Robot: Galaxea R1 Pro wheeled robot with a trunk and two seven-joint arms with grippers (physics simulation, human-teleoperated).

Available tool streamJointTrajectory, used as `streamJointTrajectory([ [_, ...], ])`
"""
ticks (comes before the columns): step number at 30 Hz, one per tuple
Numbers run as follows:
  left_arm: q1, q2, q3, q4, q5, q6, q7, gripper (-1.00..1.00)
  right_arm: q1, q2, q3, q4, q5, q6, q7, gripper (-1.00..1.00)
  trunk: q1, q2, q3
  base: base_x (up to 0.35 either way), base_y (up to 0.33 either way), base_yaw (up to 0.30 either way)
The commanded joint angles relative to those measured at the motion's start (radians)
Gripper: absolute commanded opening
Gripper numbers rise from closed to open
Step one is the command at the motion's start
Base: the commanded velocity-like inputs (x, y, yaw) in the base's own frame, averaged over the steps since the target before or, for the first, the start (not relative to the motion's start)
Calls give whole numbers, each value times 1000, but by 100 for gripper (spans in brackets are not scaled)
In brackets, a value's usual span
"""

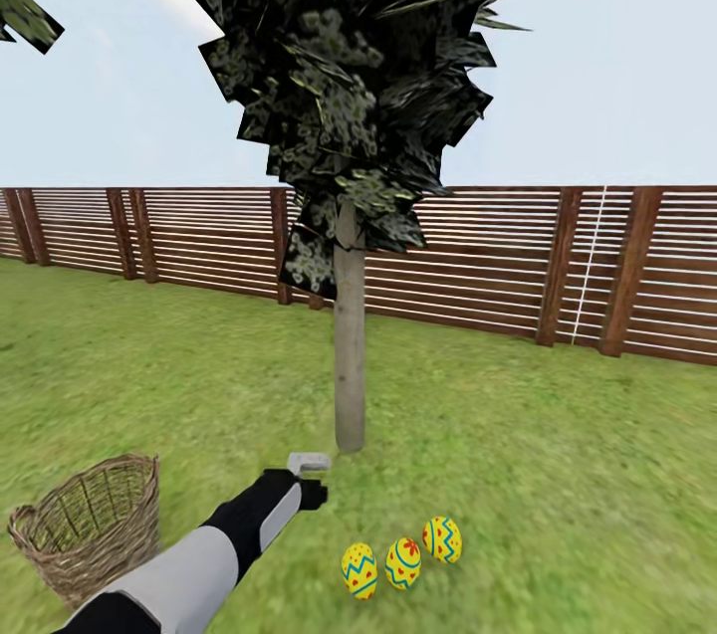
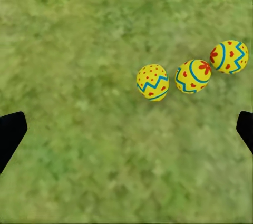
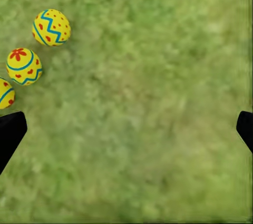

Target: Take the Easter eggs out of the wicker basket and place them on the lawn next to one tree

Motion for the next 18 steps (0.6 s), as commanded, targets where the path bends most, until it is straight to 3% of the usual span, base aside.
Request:
streamJointTrajectory([
  [1, 2, 2, -8, 2, 10, -6, 8, 100, -1, 2, -3, 20, 8, -15, -9, 100, -4, 6, 2, 0, 0, 0],
  [5, 45, 15, -8, 18, 8, -61, 8, 100, -1, 7, -4, 147, 11, -107, -76, 100, -19, 34, 15, 0, 0, 0],
  [12, 133, 38, -8, 30, 8, -133, 7, 100, 2, 8, -10, 326, 11, -254, -103, 100, -46, 83, 36, 0, 0, 0],
  [18, 190, 59, -9, 61, 8, -207, 5, 100, 5, 8, -11, 432, 11, -303, -129, 100, -69, 125, 55, 0, 0, 0],
])
